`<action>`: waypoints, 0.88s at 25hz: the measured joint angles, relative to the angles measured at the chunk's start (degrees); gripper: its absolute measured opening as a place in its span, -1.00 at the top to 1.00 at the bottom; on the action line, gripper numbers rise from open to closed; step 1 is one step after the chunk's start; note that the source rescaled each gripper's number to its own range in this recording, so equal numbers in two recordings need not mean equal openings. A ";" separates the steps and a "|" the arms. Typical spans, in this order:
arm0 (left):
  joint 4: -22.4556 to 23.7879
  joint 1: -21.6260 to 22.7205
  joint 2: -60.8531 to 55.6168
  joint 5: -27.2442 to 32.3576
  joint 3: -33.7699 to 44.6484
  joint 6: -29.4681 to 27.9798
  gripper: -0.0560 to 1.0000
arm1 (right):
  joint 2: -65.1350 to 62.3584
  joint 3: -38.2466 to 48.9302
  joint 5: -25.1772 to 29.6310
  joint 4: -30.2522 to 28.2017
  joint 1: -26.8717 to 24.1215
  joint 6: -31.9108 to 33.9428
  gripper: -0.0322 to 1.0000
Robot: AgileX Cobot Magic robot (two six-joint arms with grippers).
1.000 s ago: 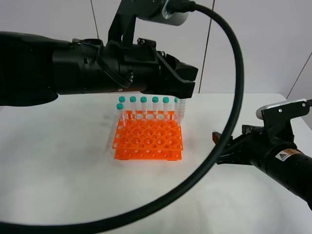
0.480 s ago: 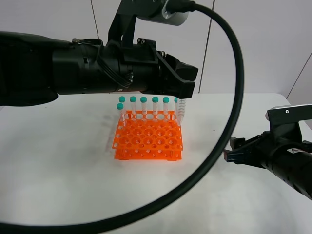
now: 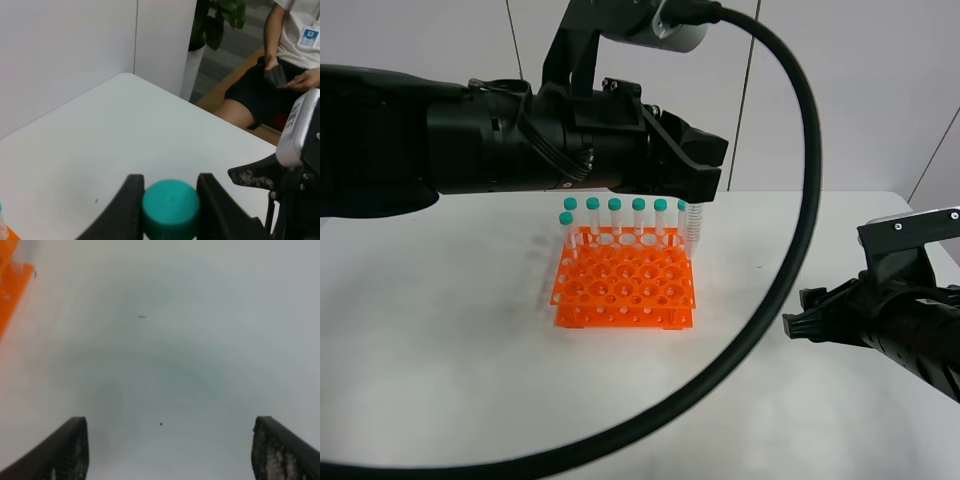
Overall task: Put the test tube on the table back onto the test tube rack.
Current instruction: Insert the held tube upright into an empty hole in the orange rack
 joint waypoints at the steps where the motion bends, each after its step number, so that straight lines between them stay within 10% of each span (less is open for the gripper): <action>1: 0.00 0.00 0.00 0.26 0.00 0.00 0.89 | 0.00 -0.05 -0.34 1.74 0.00 -1.64 -0.80; 10: 0.00 0.00 0.00 0.90 0.00 0.00 0.89 | 10.51 -3.24 -2.77 7.60 -0.51 -8.56 -0.77; 22: 0.00 0.00 0.00 0.90 0.00 0.00 0.89 | 12.46 -8.04 0.98 13.34 -13.88 -19.81 -0.61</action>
